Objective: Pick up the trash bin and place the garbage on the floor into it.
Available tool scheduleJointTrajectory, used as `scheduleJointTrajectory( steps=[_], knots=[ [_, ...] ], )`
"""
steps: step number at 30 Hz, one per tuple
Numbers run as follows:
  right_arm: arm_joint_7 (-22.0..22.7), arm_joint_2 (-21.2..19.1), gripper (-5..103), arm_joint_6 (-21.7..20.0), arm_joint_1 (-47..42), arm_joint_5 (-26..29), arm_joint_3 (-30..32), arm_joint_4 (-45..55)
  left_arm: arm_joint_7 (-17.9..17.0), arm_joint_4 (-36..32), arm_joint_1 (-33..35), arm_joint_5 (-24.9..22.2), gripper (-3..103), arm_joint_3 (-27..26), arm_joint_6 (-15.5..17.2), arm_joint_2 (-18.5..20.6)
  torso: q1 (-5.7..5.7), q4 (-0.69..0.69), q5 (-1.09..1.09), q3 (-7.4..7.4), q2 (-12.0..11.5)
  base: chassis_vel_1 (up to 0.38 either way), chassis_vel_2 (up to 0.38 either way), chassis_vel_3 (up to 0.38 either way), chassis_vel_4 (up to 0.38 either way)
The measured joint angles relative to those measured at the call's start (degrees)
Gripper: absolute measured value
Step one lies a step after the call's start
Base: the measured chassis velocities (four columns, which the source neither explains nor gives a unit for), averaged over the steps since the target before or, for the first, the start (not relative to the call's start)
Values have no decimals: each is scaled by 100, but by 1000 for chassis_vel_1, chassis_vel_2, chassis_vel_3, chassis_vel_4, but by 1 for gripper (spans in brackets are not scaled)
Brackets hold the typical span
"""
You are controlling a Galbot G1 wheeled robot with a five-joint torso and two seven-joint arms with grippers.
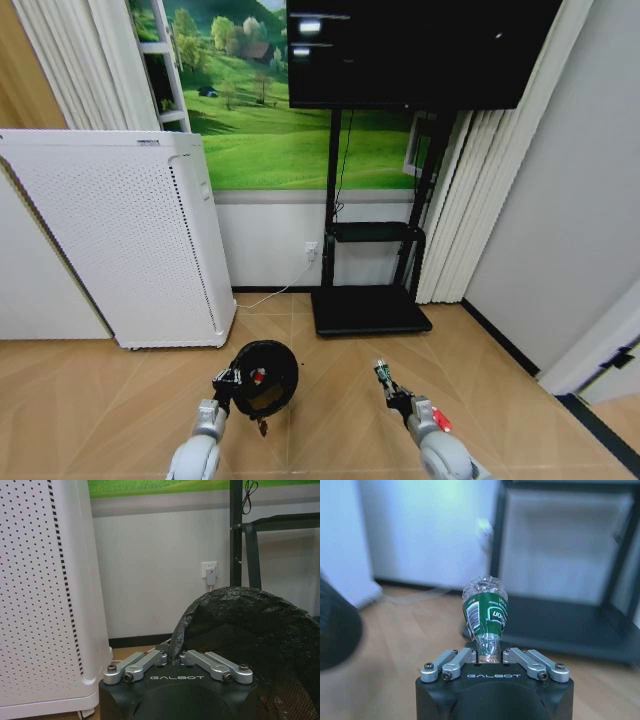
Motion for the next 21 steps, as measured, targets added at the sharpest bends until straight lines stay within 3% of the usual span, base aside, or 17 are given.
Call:
scheduleJointTrajectory(
  steps=[1,4,8,11,15,21],
  knots=[
    [0,0,19,0,0,0,0,0,0,0,0,0,4,0,0,0,0,0,0,0,0,0,0,0,0],
    [-236,-42,19,548,-249,-245,-17,594,-52,13,-93,42,4,207,29,-67,0,-5,-1,0,0,0,0,0,0],
    [-446,-46,19,808,-302,-349,-81,865,-67,57,-163,82,4,317,39,-70,0,-4,-1,0,0,0,0,0,0],
    [-849,-35,19,1154,-275,-553,-221,980,-85,122,-260,114,4,402,49,-103,0,-4,-1,0,0,0,0,0,0],
    [-1203,62,19,1478,-25,-848,-548,764,-148,234,-393,129,4,594,53,-186,0,-5,-1,0,0,0,0,0,0],
    [-1294,320,19,1644,531,-1022,-949,9,-175,406,-536,184,4,883,49,-308,0,-5,0,1,0,0,0,0,0]
  ],
)
